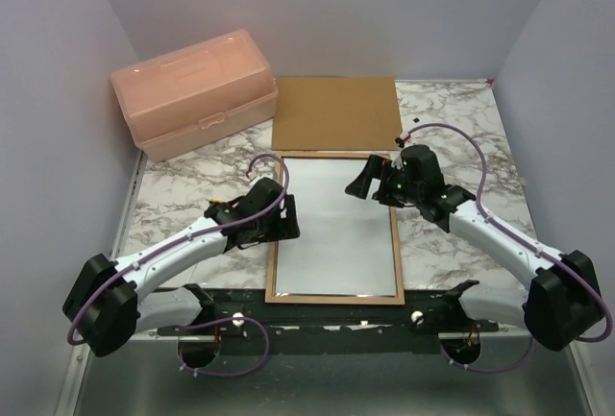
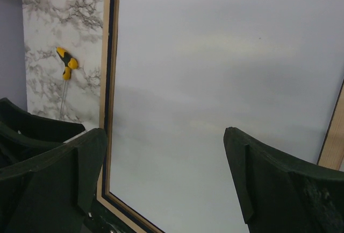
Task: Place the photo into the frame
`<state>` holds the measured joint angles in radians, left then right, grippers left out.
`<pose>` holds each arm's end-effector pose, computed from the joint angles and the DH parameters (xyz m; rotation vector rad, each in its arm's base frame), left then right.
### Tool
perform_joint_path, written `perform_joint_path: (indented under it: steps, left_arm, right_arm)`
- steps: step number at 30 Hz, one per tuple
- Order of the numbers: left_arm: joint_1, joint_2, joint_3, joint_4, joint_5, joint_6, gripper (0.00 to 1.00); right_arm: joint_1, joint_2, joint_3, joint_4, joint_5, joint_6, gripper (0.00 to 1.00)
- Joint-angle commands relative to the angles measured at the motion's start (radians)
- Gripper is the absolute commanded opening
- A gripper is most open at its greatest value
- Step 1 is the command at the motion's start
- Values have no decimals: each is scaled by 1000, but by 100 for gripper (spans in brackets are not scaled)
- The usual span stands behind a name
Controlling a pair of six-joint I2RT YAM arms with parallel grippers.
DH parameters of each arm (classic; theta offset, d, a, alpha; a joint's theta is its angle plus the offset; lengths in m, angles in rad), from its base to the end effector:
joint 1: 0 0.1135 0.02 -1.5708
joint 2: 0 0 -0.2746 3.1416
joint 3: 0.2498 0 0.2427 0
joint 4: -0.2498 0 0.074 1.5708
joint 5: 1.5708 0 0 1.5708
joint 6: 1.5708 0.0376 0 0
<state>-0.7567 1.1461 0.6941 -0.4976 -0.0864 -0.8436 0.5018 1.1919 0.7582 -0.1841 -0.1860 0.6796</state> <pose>0.1545 -0.1415 0.2243 -0.1490 2.5965 -0.5206 0.2136 0.1251 0.2600 0.0944 2.3111 0.8431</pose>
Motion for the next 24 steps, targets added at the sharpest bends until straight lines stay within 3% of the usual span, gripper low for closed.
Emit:
perform_joint_path:
  steps: [1, 7, 13, 24]
  left_arm:
    - [-7, 42, 55, -111, -124, 64, 90]
    - [-4, 111, 100, -98, -111, 109, 92]
    - [28, 159, 136, -15, -14, 149, 93]
    - [291, 185, 130, 199, 333, 174, 92]
  right_arm:
    - [-1, 45, 41, -44, 40, -21, 100]
    - [-50, 154, 128, -84, 8, -30, 100]
    - [-217, 251, 198, -68, -124, -44, 100]
    - [-581, 456, 160, 161, -369, 122, 99]
